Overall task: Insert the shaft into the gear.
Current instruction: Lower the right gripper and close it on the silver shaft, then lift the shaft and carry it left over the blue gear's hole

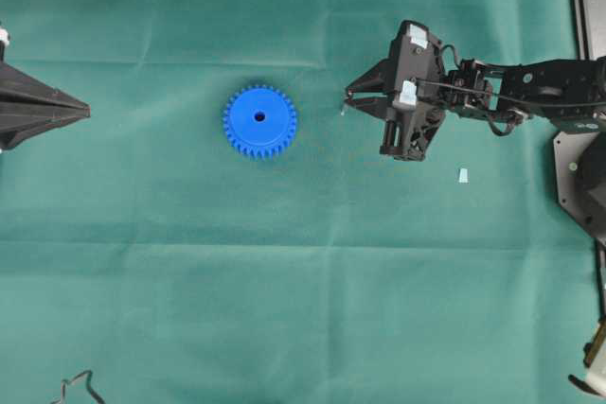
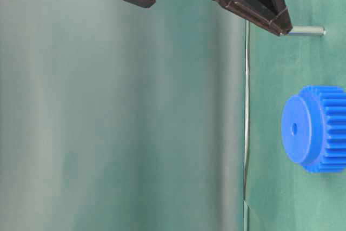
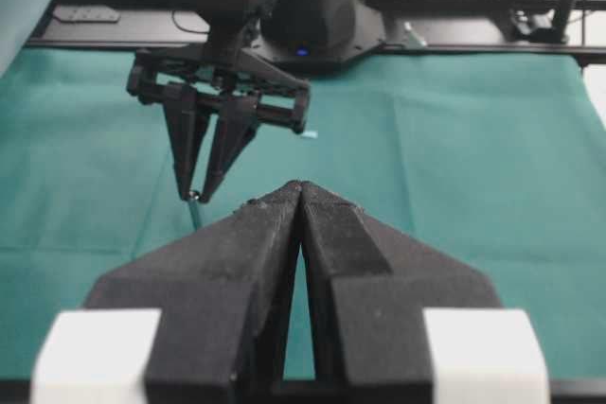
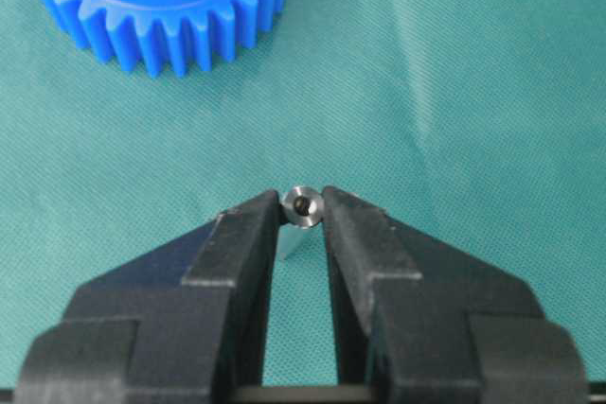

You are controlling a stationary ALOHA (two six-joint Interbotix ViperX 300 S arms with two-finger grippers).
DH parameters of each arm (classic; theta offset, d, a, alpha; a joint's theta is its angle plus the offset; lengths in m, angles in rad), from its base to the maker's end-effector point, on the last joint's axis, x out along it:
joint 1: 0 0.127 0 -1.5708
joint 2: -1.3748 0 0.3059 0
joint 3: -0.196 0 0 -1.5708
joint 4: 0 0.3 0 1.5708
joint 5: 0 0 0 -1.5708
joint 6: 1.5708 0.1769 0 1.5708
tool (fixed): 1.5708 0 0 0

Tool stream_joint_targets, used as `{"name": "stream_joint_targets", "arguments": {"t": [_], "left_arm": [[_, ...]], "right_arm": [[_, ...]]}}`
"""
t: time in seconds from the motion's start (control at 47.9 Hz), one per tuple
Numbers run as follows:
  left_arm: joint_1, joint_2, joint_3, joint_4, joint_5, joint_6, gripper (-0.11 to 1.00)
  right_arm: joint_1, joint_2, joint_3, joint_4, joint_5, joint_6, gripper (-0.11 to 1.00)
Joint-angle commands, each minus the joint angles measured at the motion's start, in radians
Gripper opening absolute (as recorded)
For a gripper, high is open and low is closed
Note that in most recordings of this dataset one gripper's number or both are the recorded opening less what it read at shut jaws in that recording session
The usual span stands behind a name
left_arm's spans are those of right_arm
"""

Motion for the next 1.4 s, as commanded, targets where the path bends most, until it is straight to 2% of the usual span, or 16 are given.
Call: {"name": "stream_joint_targets", "arguments": {"t": [0.0, 0.25, 0.584, 0.772, 1.044, 1.378], "left_arm": [[0.0, 0.006, -0.025, 0.003, -0.005, 0.002, 0.0], [0.0, 0.003, -0.025, 0.003, -0.003, 0.002, 0.0], [-0.002, 0.003, -0.025, 0.003, -0.002, 0.002, 0.0], [0.0, 0.003, -0.025, 0.003, -0.002, 0.002, 0.0], [-0.002, 0.003, -0.025, 0.003, -0.002, 0.0, 0.0], [0.0, 0.005, -0.025, 0.003, -0.002, -0.002, 0.0]], "right_arm": [[0.003, -0.008, -0.018, -0.002, -0.008, -0.002, 0.18], [0.008, -0.046, -0.032, -0.002, 0.028, 0.003, 0.18], [0.008, -0.235, -0.101, -0.003, 0.275, -0.002, 0.18], [0.008, -0.287, -0.103, -0.002, 0.319, -0.003, 0.18], [0.021, -0.238, -0.147, -0.002, 0.291, 0.0, 0.18], [0.066, -0.055, -0.345, -0.003, 0.293, -0.009, 0.18]]}}
